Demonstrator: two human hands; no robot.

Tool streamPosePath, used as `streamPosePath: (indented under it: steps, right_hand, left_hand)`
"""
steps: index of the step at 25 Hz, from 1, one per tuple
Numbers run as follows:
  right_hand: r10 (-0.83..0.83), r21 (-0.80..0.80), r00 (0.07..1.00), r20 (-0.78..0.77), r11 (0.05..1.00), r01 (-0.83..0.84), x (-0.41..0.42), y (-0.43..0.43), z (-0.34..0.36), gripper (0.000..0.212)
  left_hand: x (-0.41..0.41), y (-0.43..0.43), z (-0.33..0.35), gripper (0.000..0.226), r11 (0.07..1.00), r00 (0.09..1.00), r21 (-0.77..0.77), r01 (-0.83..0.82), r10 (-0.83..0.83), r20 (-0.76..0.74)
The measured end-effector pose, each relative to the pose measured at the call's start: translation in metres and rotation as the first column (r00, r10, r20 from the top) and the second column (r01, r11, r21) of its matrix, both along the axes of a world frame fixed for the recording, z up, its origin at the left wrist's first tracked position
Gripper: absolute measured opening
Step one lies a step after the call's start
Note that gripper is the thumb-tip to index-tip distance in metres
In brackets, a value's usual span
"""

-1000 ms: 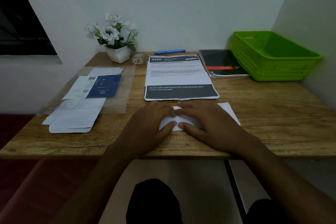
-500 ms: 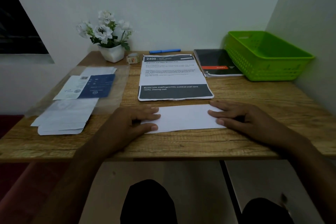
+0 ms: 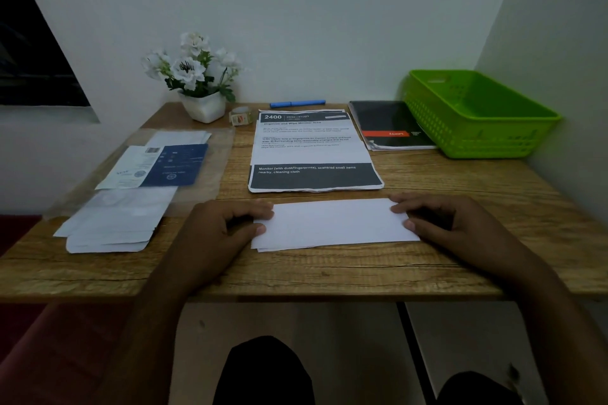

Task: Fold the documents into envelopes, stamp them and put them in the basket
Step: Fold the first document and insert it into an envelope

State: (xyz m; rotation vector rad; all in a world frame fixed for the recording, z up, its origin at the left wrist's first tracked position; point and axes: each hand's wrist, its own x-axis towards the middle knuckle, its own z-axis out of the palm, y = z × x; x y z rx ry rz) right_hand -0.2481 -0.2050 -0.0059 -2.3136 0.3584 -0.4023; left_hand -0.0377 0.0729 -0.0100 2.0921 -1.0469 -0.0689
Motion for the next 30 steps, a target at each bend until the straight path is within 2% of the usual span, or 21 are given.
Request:
streamPosePath:
  steps: [9, 14, 17, 20, 24, 28, 30]
  right_hand:
    - [-0.019, -0.106, 1.0, 0.009, 0.994, 0.02, -0.004, 0.003, -0.002, 0.026]
    - [-0.046, -0.277, 0.999, -0.008, 0.96, 0.041, -0.006, 0.008, -0.001, 0.029]
    - [-0.062, -0.314, 0.998, -0.006, 0.948, 0.057, -0.005, 0.012, 0.004, 0.036]
    - [-0.061, -0.356, 0.997, 0.052, 0.931, 0.076, 0.001, 0.023, 0.01, 0.033]
    - [0.028, -0.293, 0.984, 0.175, 0.956, 0.025, 0.016, 0.057, 0.012, 0.025]
    - [0.166, -0.346, 0.977, 0.137, 0.932, -0.11, 0.055, 0.095, 0.021, 0.028]
    - [0.244, -0.387, 0.964, 0.102, 0.903, -0.188, 0.081, 0.115, 0.027, 0.026]
  left_hand:
    - [0.001, 0.002, -0.002, 0.028, 0.999, 0.998, 0.028, 0.024, -0.026, 0.061]
    - [-0.001, 0.005, -0.002, 0.024, 0.998, 0.996, 0.023, 0.062, -0.063, 0.06]
    - [-0.004, 0.005, 0.0, 0.023, 0.998, 0.995, 0.035, 0.056, -0.059, 0.081]
    - [-0.01, 0.007, 0.004, 0.023, 0.999, 0.994, 0.004, 0.044, -0.044, 0.101]
    - [-0.016, 0.03, 0.012, 0.02, 0.997, 0.988, -0.082, -0.013, 0.026, 0.154]
    - [0.003, 0.072, 0.029, 0.024, 0.988, 0.961, -0.104, -0.113, 0.135, 0.24]
    - [0.024, 0.094, 0.034, 0.028, 0.982, 0.955, -0.05, -0.182, 0.188, 0.23]
